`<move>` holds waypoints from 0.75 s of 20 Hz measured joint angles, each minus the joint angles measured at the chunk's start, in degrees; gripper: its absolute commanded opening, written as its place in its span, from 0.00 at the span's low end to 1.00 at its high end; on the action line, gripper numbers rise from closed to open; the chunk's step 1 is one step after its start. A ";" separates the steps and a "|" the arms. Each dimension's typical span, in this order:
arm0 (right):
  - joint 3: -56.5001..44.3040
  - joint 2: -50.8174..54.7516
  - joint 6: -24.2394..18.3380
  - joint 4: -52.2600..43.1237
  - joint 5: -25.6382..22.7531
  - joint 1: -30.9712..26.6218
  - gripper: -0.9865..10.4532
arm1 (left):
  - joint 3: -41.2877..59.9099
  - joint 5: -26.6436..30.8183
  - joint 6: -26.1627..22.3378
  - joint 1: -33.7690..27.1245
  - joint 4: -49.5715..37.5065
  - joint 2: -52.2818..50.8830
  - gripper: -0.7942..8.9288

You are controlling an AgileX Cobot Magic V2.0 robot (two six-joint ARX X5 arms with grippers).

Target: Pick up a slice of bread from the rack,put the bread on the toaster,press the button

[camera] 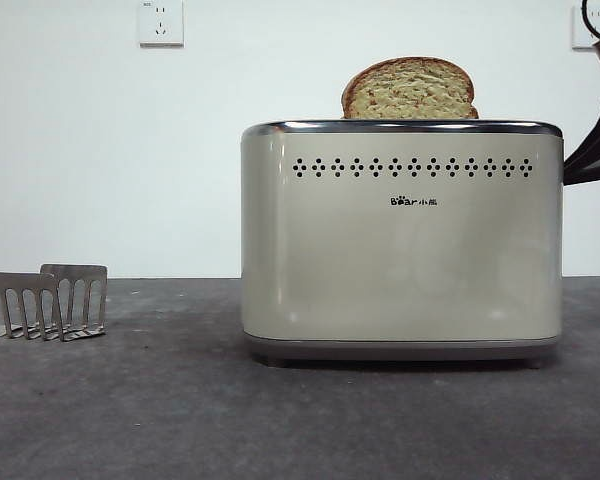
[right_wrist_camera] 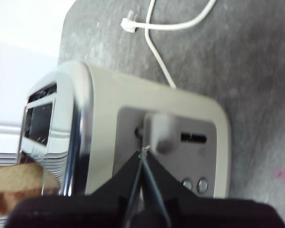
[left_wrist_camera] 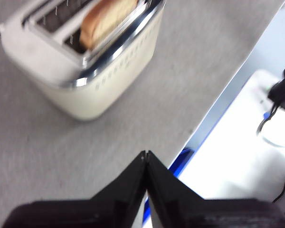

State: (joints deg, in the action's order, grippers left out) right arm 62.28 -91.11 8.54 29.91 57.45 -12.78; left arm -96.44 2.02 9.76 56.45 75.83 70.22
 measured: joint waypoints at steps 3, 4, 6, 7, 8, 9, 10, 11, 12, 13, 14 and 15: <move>1.86 -1.09 0.00 -0.17 -0.83 0.04 0.08 | 5.97 0.59 2.58 0.00 -0.02 -2.54 0.07; 2.75 -1.62 0.09 -0.20 -1.20 0.04 0.08 | 7.67 0.63 3.41 0.00 0.02 -2.99 0.07; 3.96 -2.69 0.11 0.04 -1.51 0.04 0.08 | 8.98 0.79 4.11 0.04 0.02 -3.15 0.07; 4.04 -3.15 0.13 0.04 -1.55 0.13 0.08 | 9.03 0.81 4.31 0.04 -0.04 -3.17 0.07; 4.04 -3.63 0.20 0.13 -1.68 0.37 0.08 | 9.03 0.81 4.46 0.04 -0.04 -3.28 0.07; 4.04 -4.07 0.28 0.15 -1.68 0.55 0.08 | 9.03 0.90 4.46 0.04 -0.04 -3.37 0.07; 4.07 -4.48 0.28 0.11 -1.57 0.87 0.08 | 9.03 1.64 4.46 0.04 -0.04 -3.37 0.07; 4.09 -4.74 0.28 0.11 -1.44 1.20 0.08 | 9.03 2.34 4.48 0.04 -0.02 -3.37 0.07; 4.17 -5.16 0.28 0.07 -1.42 1.44 0.08 | 9.03 3.32 4.59 0.04 -0.02 -3.37 0.07; 4.26 -5.60 0.28 0.04 -1.40 1.60 0.08 | 9.03 3.58 4.90 0.04 -0.04 -3.37 0.07; 4.33 -6.25 0.31 0.07 -1.44 1.79 0.08 | 9.03 3.74 4.94 0.04 -0.04 -3.37 0.07; 4.37 -6.88 0.31 0.09 -1.53 1.88 0.08 | 9.03 3.78 4.94 0.04 -0.04 -3.37 0.07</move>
State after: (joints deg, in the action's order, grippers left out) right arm 66.65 -98.00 8.84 30.00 55.92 -10.90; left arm -87.42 5.80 14.70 56.49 75.79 66.85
